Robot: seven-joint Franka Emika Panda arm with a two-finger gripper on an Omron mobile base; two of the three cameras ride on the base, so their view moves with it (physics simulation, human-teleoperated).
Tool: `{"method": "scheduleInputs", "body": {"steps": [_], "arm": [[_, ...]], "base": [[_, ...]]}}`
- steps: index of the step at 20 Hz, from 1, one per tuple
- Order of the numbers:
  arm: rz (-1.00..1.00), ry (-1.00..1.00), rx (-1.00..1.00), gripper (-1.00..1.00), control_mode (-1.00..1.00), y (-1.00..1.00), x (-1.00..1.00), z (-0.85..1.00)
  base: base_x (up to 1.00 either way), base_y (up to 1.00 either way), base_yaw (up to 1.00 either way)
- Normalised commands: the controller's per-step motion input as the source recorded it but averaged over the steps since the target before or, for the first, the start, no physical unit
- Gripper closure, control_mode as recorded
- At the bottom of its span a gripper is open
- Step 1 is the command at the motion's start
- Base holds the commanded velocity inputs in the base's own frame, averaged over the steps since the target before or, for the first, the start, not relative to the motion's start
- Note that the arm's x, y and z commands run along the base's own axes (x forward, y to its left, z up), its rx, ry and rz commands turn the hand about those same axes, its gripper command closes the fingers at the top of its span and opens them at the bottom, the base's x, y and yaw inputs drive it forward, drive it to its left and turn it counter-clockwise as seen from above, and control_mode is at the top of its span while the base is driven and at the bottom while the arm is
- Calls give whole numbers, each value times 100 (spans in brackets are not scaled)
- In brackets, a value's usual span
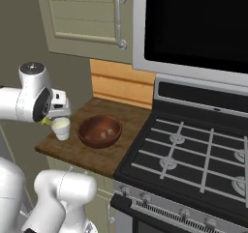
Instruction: Grab a lemon wedge from the fridge and one ice cube from the ice bowl, and put them in the glass of lemonade.
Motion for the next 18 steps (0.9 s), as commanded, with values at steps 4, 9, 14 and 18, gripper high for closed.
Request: {"method": "scheduleInputs", "body": {"steps": [4,9,14,18], "arm": [[19,7,-5,100,-100,6,63,0],[3,9,-8,100,-100,9,56,-19],[0,2,-1,100,-100,10,28,-53],[7,0,0,100,-100,11,14,-52]], "base": [[0,0,0],[0,0,0],[0,0,0],[0,0,0]]}}
